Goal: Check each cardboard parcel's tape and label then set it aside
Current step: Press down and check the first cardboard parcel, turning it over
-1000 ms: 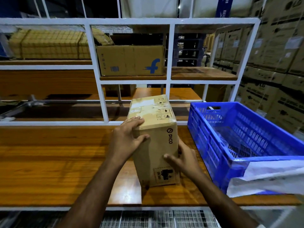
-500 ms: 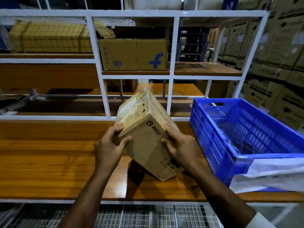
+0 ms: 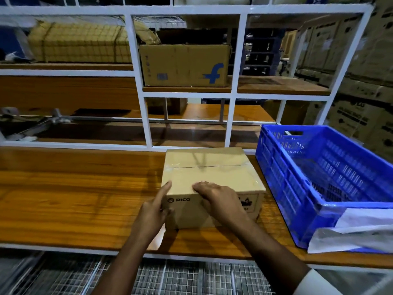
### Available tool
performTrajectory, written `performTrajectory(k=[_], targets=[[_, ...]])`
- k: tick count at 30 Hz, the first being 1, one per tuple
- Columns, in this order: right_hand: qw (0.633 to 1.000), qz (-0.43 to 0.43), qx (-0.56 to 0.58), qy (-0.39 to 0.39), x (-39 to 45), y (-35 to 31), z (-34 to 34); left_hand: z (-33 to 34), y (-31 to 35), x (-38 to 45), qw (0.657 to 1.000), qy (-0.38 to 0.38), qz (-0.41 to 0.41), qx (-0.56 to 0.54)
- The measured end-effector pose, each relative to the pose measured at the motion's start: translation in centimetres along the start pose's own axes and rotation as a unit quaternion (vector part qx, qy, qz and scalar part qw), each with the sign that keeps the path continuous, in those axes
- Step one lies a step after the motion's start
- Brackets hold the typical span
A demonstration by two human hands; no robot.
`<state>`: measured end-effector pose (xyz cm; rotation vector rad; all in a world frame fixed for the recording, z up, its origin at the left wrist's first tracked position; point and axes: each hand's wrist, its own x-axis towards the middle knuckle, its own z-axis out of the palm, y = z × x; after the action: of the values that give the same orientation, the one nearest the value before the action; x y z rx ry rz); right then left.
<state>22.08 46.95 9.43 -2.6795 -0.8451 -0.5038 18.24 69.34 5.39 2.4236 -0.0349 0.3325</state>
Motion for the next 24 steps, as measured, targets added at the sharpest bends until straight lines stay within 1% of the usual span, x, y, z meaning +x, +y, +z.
performTrajectory(k=[3, 5, 6, 8, 10, 13, 15, 17, 20, 22, 24], targets=[[0.998, 0.067, 0.000, -0.008, -1.4, 3.4, -0.5, 0.1, -0.6, 0.1, 1.000, -0.002, -0.009, -0.007], [0.989, 0.146, -0.011, -0.006, -2.7, 6.3, -0.9, -0.3, -0.3, 0.6, 1.000, -0.006, -0.011, -0.015], [0.982, 0.187, -0.002, 0.007, -3.4, 7.5, -1.0, -0.5, 0.1, 1.0, 1.000, -0.004, -0.008, -0.008], [0.963, 0.257, 0.061, 0.049, -4.4, 9.1, -1.0, -0.8, 1.0, 1.6, 1.000, 0.005, -0.005, -0.002], [0.945, 0.285, 0.133, 0.091, -5.2, 9.5, -0.5, -0.8, 1.5, 2.0, 0.999, 0.021, -0.006, -0.023], [0.919, 0.285, 0.229, 0.147, -5.8, 9.0, -0.2, -0.5, 1.6, 2.1, 0.998, 0.044, -0.028, -0.044], [0.908, 0.276, 0.255, 0.184, -5.6, 8.7, -0.9, -0.3, 1.6, 2.1, 0.996, 0.058, -0.032, -0.060], [0.906, 0.257, 0.256, 0.217, -4.7, 8.3, -2.7, -0.3, 1.8, 2.2, 0.995, 0.052, -0.035, -0.072], [0.921, 0.212, 0.219, 0.244, -2.7, 7.6, -6.6, 0.3, 2.3, 2.6, 0.998, 0.030, -0.032, -0.043], [0.938, 0.169, 0.179, 0.242, -1.3, 6.6, -8.9, 1.1, 3.1, 2.8, 1.000, 0.008, -0.009, -0.008], [0.959, 0.126, 0.124, 0.222, -0.2, 5.4, -10.3, 1.4, 4.8, 2.9, 0.999, -0.018, 0.027, -0.035]])
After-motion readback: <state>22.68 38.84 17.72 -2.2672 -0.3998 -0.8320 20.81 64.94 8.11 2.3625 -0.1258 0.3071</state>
